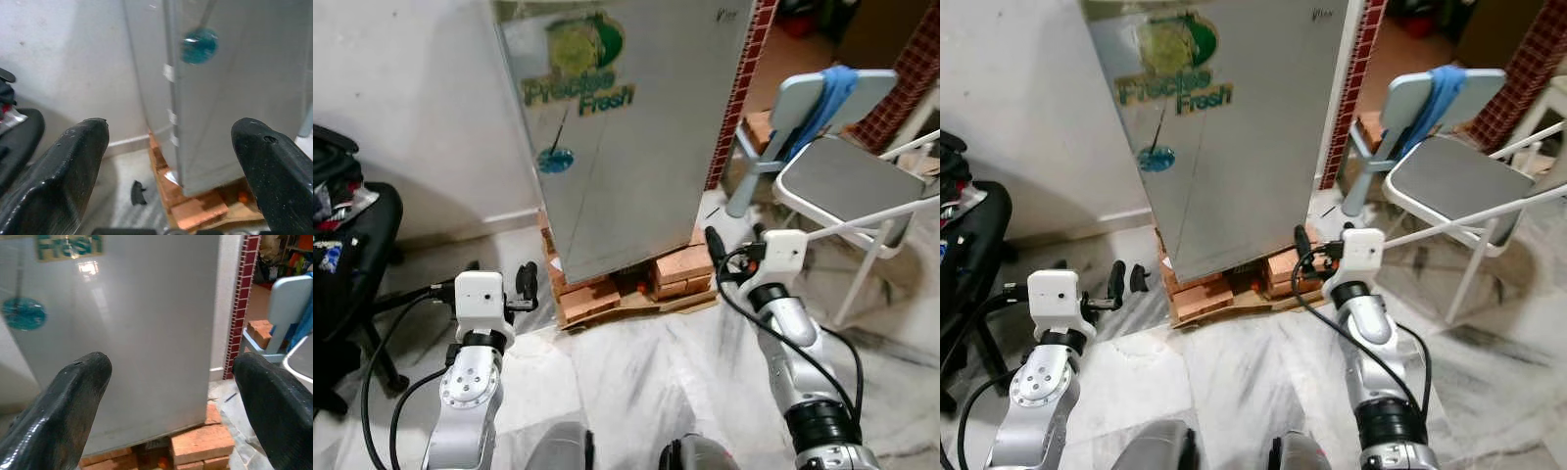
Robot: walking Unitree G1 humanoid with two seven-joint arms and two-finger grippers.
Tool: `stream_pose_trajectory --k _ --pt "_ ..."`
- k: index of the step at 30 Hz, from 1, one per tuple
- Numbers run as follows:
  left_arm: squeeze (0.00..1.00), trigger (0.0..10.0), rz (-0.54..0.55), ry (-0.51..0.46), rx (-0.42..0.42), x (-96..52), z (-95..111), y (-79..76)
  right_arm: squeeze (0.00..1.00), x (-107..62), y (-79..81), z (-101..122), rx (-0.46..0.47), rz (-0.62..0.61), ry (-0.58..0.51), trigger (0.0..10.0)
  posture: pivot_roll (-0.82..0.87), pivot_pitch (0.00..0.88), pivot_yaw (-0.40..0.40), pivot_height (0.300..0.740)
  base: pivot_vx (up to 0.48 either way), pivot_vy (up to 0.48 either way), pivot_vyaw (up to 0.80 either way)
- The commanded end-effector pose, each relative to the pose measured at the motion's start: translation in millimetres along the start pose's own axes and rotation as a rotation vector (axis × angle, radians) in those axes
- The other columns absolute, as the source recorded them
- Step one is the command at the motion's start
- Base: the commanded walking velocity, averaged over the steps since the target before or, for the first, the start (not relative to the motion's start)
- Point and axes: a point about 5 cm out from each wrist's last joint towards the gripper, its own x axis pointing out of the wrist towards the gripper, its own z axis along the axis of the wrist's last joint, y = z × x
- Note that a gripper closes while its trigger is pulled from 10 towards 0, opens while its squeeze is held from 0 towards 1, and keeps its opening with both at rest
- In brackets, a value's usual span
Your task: Restocking fridge
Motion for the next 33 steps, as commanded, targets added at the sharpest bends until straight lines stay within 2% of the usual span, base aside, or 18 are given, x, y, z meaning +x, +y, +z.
stream_pose_trajectory --k 1,15,23,33 --pt "0.00 10.0 0.030 -0.004 0.015 -0.1 1 12.1 0.00 5.8 12.2 0 0.015 0.033 0.006 10.0 0.15 0.077 0.000 0.740 0.000 0.480 -0.80" --pt "0.00 10.0 0.011 -0.065 -0.003 10.9 13 7.0 0.00 13.1 8.9 11 -0.013 0.041 -0.024 10.0 0.15 0.092 0.001 0.740 0.000 0.478 -0.80" --pt "0.00 10.0 0.005 -0.051 -0.004 8.7 9 7.3 0.00 8.8 16.1 6 -0.025 0.071 -0.013 10.0 0.15 0.084 -0.009 0.740 0.000 0.469 -0.80" --pt "0.00 10.0 0.010 -0.038 -0.011 2.7 4 7.1 0.00 11.2 12.9 7 -0.038 0.073 -0.007 10.0 0.16 0.085 -0.025 0.740 0.000 0.469 -0.80"
